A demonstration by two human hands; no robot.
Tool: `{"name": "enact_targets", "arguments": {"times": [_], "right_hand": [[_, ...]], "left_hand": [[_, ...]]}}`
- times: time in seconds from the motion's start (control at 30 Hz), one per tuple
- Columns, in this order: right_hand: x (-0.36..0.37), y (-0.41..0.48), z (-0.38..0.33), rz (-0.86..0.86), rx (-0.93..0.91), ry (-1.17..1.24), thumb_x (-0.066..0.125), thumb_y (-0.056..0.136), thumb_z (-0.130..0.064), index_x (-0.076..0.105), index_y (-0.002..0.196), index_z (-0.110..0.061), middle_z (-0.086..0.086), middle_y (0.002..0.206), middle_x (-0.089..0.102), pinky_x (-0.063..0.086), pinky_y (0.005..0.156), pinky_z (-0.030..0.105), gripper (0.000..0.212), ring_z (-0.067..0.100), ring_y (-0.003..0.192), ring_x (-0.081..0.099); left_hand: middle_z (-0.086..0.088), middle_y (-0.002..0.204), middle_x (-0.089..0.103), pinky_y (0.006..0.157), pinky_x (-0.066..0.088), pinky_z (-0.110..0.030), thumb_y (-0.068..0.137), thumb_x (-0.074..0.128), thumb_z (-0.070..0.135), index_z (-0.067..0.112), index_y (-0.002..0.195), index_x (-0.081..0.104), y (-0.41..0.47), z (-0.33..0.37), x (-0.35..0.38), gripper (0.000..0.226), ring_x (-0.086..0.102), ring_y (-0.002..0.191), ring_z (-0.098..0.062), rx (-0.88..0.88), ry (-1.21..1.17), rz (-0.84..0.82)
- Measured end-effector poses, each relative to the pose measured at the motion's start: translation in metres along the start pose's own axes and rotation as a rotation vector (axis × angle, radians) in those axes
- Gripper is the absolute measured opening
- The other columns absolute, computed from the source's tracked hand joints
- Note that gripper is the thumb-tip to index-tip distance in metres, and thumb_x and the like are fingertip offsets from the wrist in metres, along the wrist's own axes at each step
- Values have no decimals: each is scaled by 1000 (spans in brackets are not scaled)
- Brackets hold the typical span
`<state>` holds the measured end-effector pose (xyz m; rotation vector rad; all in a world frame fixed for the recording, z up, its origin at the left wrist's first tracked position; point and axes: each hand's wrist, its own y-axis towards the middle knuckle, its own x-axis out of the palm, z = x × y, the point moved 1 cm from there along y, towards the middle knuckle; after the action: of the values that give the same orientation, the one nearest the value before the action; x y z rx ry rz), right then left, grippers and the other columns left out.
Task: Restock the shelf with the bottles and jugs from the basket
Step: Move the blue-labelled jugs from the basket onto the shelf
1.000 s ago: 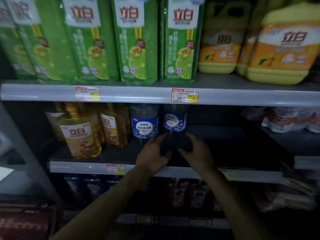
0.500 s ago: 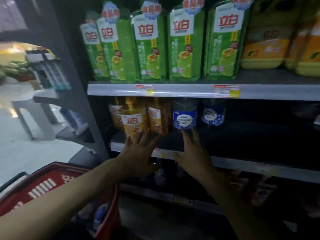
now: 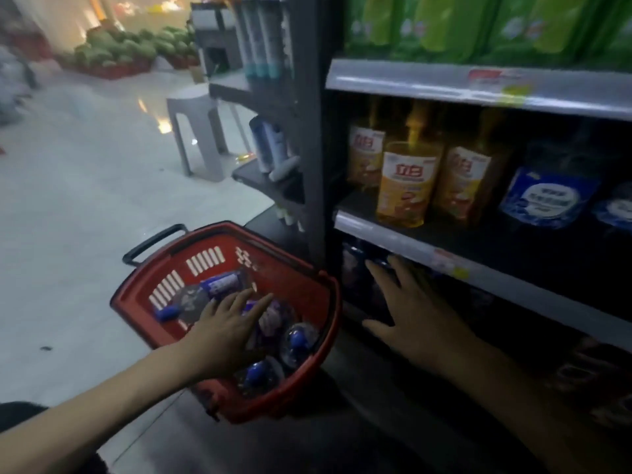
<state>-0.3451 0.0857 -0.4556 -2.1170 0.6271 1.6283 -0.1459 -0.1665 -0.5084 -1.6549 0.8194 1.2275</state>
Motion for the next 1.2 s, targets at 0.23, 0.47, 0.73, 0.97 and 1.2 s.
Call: {"name": "enact_targets", "arguments": {"times": [0.23,0.47,0.73,0.97,1.2], "right_hand": [[68,16,-48,-138,-197,1,62,93,-53,20,160,-35,-3,164,23,26,123,34,81,16,151,22],[123,88,-102,-248,-210,66,74,86,-38,38,153,-29,-5,146,46,40,113,34,77,16,134,46],[187,183,-169,-367,-385,-47,68,57,-71,26,156,-34,9,141,47,49,102,45,114,33,127,49],[226,208,-177,-343,-602,-222,80,75,-54,14,160,-25,14,163,22,39,114,51,111,34,150,22],[228,216,-184,-280,-729,-320,81,71,-54,32,146,-19,9,132,46,54,87,42,96,28,112,55]], "left_hand": [[-13,155,47,108,42,-51,74,17,75,25,158,37,-8,-39,49,100,53,135,-37,-99,-139,40],[-15,160,36,111,37,-50,70,4,70,27,160,28,2,-67,75,103,51,135,-35,-106,-111,64],[-13,136,56,99,48,-44,86,28,69,21,148,43,2,-106,101,80,62,112,-34,-189,-127,150],[-13,143,53,99,48,-45,97,41,57,17,153,39,-6,-109,105,69,63,113,-33,-197,-211,257],[-13,153,45,101,48,-46,96,43,52,15,160,27,-7,-106,102,77,59,120,-34,-229,-315,339]]}}
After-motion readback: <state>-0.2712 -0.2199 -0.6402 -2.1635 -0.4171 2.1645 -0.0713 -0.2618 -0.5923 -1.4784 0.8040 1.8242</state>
